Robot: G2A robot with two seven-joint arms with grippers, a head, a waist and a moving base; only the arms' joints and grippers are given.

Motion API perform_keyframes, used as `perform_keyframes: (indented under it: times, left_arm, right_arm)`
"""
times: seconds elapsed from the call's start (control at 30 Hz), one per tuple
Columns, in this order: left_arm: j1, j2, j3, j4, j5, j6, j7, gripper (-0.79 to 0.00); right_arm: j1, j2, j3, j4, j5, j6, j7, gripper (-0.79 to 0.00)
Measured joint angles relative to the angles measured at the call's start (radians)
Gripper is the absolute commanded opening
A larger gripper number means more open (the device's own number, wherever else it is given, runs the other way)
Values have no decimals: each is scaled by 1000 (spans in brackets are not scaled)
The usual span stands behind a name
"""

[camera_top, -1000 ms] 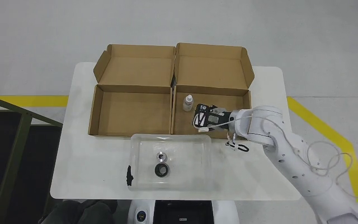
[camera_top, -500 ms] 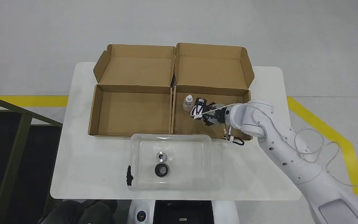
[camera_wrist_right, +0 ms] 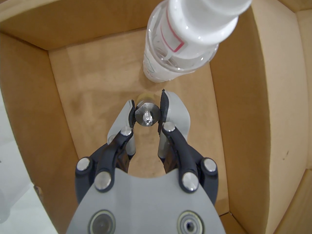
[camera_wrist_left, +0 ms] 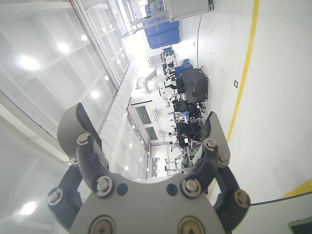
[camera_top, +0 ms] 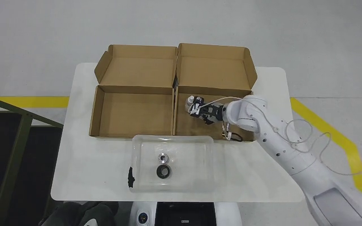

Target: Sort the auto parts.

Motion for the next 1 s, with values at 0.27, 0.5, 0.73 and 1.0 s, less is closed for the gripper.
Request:
perform_keyframes:
  times: [0.27,0.5,0.73,1.0]
  left_arm:
    - [0,0,0,0,0,0,0,0]
    - [0,0,0,0,0,0,0,0]
    - [0,0,0,0,0,0,0,0]
    - [0,0,0,0,0,0,0,0]
  right_arm:
    - [7,-9,4,0,12,-8,-4,-434]
    - [-47,18,81,-97,19,-17,19,-406]
    - [-154,58,198,-267,33,-18,45,-394]
    - [-296,91,301,-464,57,-15,54,-385]
